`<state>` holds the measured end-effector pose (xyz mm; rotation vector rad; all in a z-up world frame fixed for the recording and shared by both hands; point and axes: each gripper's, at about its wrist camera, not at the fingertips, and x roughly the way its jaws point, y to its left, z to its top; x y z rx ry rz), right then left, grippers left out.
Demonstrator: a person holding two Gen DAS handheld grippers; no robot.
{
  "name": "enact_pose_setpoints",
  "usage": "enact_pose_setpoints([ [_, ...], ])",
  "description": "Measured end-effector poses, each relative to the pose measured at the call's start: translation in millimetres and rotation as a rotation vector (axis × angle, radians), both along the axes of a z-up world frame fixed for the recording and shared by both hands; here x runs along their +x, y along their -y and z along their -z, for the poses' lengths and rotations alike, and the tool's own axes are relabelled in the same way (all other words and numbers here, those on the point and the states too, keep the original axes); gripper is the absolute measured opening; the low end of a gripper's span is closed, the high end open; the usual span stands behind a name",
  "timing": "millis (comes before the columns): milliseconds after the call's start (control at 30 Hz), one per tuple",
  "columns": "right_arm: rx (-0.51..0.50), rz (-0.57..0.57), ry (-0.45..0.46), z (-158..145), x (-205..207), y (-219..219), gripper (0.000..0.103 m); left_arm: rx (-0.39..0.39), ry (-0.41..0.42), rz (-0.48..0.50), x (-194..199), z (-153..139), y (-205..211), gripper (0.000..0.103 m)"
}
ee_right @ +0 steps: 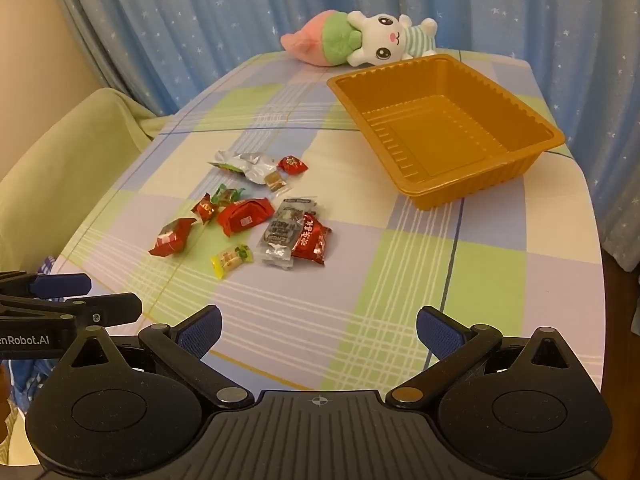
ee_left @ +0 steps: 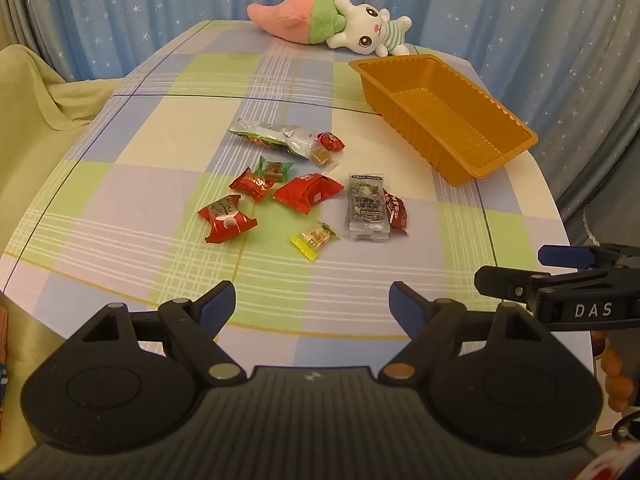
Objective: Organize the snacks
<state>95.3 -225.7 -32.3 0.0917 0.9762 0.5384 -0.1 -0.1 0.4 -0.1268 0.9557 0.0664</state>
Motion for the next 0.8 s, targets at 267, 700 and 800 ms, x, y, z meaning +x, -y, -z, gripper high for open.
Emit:
enact_pose_setpoints([
  [267,0.002,-0.006,-0.003,0.3,1.7,-2.8,0.103,0.007,-0.003,-0.002,-4.5,1.1,-1.3,0.083],
  [700,-0.004,-0.008,-0.003,-0.3,2.9,-5.0,0.103,0.004,-0.006,-0.004,-4.4,0.9,-2.0,0.083],
  [800,-0.005,-0.007,-0.004,-0.7,3.6,-5.8,0.103,0.003,-0.006,-0.004,-4.4,0.8,-2.2,0.083],
])
